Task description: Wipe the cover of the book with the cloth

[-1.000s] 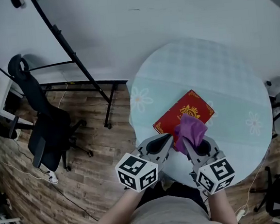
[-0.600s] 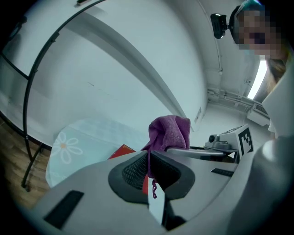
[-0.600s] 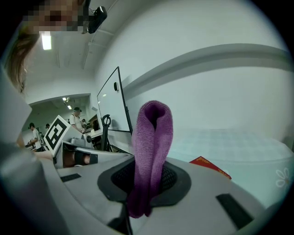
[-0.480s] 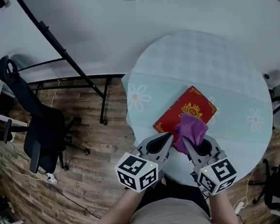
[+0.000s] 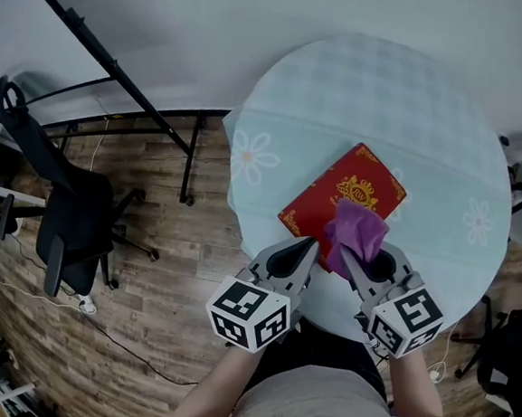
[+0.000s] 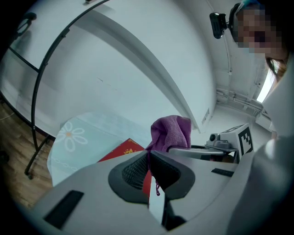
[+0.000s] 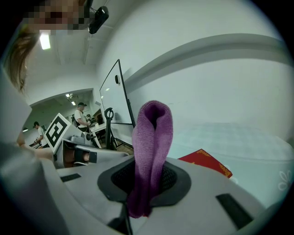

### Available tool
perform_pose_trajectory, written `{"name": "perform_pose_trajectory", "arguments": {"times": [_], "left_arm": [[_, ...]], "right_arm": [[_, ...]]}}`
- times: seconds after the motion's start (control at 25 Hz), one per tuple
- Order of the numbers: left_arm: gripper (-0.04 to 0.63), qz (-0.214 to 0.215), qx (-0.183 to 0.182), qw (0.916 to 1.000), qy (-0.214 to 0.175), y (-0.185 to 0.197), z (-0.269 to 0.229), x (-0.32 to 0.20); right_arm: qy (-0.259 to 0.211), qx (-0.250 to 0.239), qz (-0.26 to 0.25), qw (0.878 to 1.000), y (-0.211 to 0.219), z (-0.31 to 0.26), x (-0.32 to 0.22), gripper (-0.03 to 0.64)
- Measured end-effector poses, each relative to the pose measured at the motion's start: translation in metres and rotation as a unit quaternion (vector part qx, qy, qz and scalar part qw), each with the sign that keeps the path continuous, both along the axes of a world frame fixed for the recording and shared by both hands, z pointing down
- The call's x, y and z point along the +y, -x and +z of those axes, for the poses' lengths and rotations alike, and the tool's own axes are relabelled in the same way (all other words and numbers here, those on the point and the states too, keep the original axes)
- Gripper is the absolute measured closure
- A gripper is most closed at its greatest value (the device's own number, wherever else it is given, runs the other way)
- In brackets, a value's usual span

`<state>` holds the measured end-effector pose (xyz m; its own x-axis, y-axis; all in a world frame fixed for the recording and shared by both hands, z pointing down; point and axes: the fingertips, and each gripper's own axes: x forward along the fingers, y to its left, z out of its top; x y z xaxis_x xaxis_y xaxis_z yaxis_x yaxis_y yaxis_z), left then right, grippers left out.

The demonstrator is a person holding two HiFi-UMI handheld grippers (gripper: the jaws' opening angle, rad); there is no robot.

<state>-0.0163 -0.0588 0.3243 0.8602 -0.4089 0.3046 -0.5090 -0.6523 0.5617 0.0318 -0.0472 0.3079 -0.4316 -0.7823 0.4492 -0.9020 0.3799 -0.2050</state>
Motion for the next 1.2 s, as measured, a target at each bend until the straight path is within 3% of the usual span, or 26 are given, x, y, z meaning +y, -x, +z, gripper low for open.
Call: {"name": "perform_pose_trajectory", "arguments": {"times": [0.48,1.2], "left_arm": [[0.563,-0.031,-0.020,0.9981,0.049,-0.014,0.035,0.029],[0.563,-0.081,-0.044,0.9891,0.115,-0.002,0.092,0.040]], "right_arm": [[0.074,-0.010,-0.055,0.996,-0.013,0.043,0.024,0.540],[0.159,-0.012,-0.157,0.975,0.016,0.105,0.034,0.540]]}}
